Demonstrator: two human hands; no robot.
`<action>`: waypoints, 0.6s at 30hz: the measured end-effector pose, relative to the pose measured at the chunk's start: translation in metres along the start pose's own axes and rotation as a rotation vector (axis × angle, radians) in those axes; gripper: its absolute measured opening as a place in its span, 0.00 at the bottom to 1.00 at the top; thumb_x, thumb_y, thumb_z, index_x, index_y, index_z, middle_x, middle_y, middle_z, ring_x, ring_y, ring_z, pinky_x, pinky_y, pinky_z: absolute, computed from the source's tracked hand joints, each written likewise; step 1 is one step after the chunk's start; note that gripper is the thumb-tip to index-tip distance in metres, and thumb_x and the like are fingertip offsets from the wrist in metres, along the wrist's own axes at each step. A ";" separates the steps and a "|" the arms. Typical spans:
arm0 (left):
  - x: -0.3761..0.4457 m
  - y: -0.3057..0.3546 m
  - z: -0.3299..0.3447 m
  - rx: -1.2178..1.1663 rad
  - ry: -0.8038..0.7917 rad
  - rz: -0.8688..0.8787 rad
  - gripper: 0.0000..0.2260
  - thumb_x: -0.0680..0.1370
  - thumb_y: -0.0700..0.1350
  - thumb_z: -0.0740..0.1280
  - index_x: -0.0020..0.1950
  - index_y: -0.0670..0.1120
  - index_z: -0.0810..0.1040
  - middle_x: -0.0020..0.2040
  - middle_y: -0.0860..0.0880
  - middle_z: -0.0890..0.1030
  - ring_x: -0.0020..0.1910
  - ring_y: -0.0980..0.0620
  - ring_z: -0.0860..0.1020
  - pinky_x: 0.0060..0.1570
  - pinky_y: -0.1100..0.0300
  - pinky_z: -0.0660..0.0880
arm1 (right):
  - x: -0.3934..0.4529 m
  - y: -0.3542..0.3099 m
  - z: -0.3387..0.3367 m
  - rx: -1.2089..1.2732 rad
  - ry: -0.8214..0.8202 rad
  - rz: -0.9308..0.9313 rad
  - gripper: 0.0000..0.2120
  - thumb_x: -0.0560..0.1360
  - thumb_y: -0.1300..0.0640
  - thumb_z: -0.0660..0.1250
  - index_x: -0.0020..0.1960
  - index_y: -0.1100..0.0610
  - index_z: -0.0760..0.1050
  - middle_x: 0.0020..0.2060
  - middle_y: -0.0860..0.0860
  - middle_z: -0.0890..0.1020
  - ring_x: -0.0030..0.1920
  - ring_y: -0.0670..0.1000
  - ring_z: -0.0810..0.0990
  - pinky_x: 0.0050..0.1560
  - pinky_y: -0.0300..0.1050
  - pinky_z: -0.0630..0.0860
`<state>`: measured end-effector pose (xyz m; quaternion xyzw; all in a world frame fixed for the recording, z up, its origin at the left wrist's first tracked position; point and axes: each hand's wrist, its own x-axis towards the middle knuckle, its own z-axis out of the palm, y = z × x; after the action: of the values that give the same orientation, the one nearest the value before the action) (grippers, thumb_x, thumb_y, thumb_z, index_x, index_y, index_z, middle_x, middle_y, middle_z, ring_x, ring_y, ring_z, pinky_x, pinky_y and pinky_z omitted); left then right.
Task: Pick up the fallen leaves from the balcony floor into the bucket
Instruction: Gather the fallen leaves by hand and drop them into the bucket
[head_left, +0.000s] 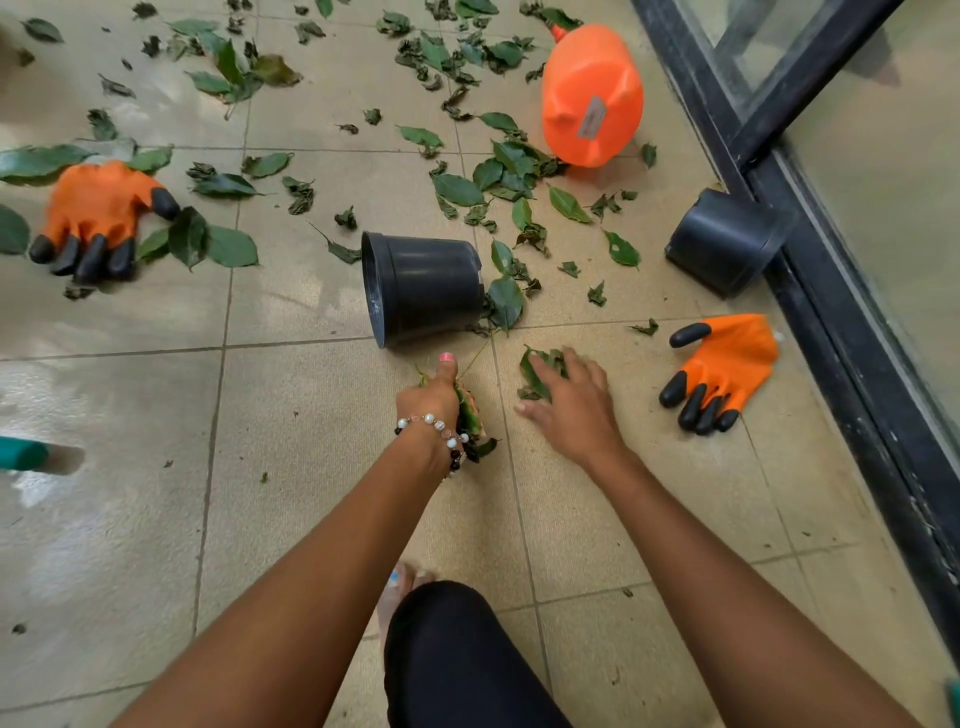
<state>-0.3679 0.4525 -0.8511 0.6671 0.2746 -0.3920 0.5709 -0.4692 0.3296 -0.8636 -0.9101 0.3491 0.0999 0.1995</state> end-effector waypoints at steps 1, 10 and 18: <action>0.000 0.001 0.000 0.009 0.003 0.007 0.24 0.73 0.62 0.70 0.53 0.41 0.77 0.49 0.40 0.83 0.47 0.41 0.82 0.52 0.44 0.80 | -0.001 -0.001 0.009 0.000 0.065 -0.044 0.28 0.78 0.48 0.64 0.76 0.49 0.61 0.77 0.55 0.57 0.76 0.60 0.52 0.75 0.53 0.53; -0.001 0.005 -0.023 -0.019 0.048 0.038 0.18 0.78 0.54 0.67 0.37 0.41 0.74 0.30 0.46 0.77 0.25 0.51 0.76 0.26 0.62 0.76 | -0.010 0.003 0.014 0.029 0.321 -0.250 0.10 0.77 0.65 0.66 0.56 0.61 0.82 0.46 0.55 0.83 0.47 0.53 0.77 0.46 0.41 0.71; -0.002 -0.007 -0.035 0.027 0.125 0.076 0.19 0.76 0.59 0.68 0.39 0.43 0.73 0.40 0.42 0.80 0.37 0.46 0.78 0.46 0.53 0.77 | -0.060 -0.025 0.030 0.195 0.192 -0.392 0.10 0.73 0.60 0.72 0.55 0.57 0.83 0.53 0.51 0.83 0.52 0.52 0.76 0.54 0.40 0.70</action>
<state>-0.3675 0.4878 -0.8516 0.7078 0.2789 -0.3313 0.5581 -0.4977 0.3951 -0.8641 -0.9423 0.1909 -0.0622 0.2678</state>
